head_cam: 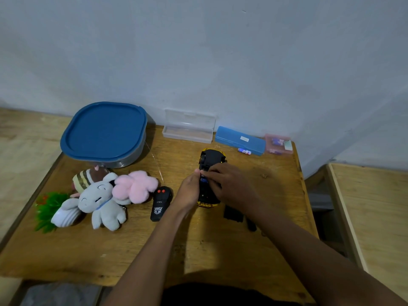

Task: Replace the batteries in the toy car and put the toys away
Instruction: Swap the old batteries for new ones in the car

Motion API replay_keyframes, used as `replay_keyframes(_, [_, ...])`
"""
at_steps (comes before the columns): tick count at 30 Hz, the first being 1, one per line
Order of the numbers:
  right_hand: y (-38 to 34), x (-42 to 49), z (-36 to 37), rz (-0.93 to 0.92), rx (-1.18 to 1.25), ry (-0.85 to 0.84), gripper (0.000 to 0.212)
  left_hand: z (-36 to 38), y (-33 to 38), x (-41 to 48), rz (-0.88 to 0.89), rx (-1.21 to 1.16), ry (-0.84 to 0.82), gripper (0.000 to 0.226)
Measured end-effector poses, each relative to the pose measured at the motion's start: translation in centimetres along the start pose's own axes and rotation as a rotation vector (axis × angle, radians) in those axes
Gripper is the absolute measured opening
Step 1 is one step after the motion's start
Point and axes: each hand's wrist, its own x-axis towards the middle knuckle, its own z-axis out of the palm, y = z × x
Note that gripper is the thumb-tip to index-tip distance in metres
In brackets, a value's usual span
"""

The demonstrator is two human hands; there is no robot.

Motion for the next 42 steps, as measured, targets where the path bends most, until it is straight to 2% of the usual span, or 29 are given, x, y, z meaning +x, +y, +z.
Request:
replay_keyframes(5, [-0.5, -0.6, 0.2, 0.052, -0.088, 0.011, 0.045, 0.2, -0.6, 0.0, -0.029, -0.022, 0.045, 0.047])
replay_keyframes(10, [1.8, -1.0, 1.1, 0.172, -0.119, 0.043, 0.036, -0.2, 0.3, 0.7, -0.002, 0.022, 0.05, 0.052])
replay_keyframes(11, [2.8, -1.2, 1.2, 0.246, -0.109, 0.091, 0.031, -0.4, 0.8, 1.0, 0.012, 0.06, 0.051, 0.053])
replay_keyframes(13, [5.0, -1.6, 0.6, 0.532, 0.018, 0.244, 0.025, -0.8, 1.5, 1.6, 0.031, 0.132, 0.051, 0.054])
replay_keyframes(14, [6.1, -1.9, 0.3, 0.665, 0.058, 0.242, 0.027, -0.8, 1.6, 2.0, 0.031, 0.157, 0.052, 0.054])
replay_keyframes(15, [7.1, -2.1, 0.0, 0.732, 0.055, 0.158, 0.031, -0.7, 1.7, 2.2, 0.025, 0.175, 0.053, 0.053])
replay_keyframes(17, [9.0, -1.9, -0.4, 0.665, -0.079, -0.048, 0.034, -0.5, 1.8, 2.6, 0.006, 0.192, 0.05, 0.05])
replay_keyframes(20, [11.0, 0.5, -0.2, 0.507, -0.254, -0.16, 0.036, 0.0, 1.6, 3.1, -0.018, 0.195, 0.037, 0.049])
replay_keyframes(24, [12.5, 3.4, 1.6, 0.504, -0.278, -0.167, 0.041, 0.4, 1.2, 3.7, -0.045, 0.169, 0.004, 0.052])
replay_keyframes(28, [13.9, 4.0, 3.2, 0.515, -0.375, -0.163, 0.036, 0.9, 0.8, 4.3, -0.068, 0.177, -0.002, 0.052])
replay_keyframes(33, [14.5, 3.6, 3.9, 0.48, -0.338, -0.15, 0.03, 1.2, 0.5, 4.8, -0.107, 0.159, 0.004, 0.051])
replay_keyframes(36, [14.2, 3.3, 3.8, 0.518, -0.159, -0.144, 0.028, 1.1, 0.4, 4.8, -0.122, 0.153, 0.017, 0.051])
replay_keyframes(38, [13.0, 3.0, 3.0, 0.638, 0.153, -0.049, 0.03, 1.1, 0.3, 4.7, -0.116, 0.152, 0.026, 0.049])
replay_keyframes(40, [10.9, 2.4, 1.6, 0.76, 0.532, 0.121, 0.032, 0.8, 0.2, 4.6, -0.121, 0.135, 0.038, 0.048])
replay_keyframes(42, [8.3, 1.5, 0.2, 0.799, 0.767, 0.238, 0.028, 0.5, 0.1, 4.4, -0.127, 0.124, 0.052, 0.048])
